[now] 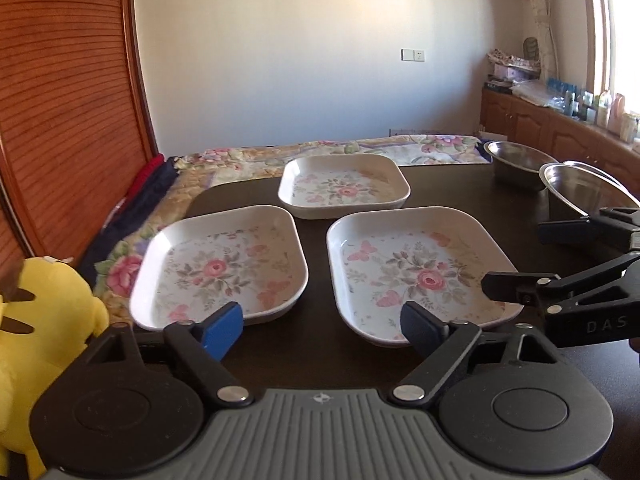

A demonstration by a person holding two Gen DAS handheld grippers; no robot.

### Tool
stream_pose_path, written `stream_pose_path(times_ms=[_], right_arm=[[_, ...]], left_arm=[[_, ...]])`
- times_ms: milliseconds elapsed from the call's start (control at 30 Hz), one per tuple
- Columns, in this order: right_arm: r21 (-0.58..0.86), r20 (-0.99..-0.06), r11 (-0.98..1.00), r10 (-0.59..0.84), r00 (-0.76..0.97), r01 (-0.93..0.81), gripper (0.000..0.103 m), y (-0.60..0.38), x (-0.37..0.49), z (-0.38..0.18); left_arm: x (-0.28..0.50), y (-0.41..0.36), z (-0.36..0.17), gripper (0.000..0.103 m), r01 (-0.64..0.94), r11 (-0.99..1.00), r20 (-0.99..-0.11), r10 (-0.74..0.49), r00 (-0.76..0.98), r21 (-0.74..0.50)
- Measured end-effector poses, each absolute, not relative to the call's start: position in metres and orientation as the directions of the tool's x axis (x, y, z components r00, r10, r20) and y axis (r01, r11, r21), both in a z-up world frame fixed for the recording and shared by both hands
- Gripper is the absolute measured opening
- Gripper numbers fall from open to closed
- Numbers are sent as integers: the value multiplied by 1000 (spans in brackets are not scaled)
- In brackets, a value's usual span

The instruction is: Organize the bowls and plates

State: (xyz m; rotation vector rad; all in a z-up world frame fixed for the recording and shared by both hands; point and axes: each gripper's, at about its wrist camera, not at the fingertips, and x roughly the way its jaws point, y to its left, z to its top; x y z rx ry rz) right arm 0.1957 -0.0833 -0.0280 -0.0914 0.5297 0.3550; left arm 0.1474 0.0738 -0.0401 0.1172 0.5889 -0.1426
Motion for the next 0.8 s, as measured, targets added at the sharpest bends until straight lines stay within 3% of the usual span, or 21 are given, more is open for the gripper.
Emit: stream_pose_path(times_ms=[133,300,500,800], right_arm=[[4,-521,933,310,795,-361,87,-80,201,-32],[20,-537,933,313,783,-359,76,-82,208,-37],[32,-555,936,309,773,-351,65,-82,215,-41],[61,-573,933,324,753,-355,54,-84,224,-45]], left_arm=[[153,73,-44,71,185,982,-563,-132,816,38],[158,72,-48,61,188,982,-565,-147,812,15],[165,72,-54,42,186,982,-578,-164,800,-20],[170,70,-58,36,196,979,-589,-187,786,-49]])
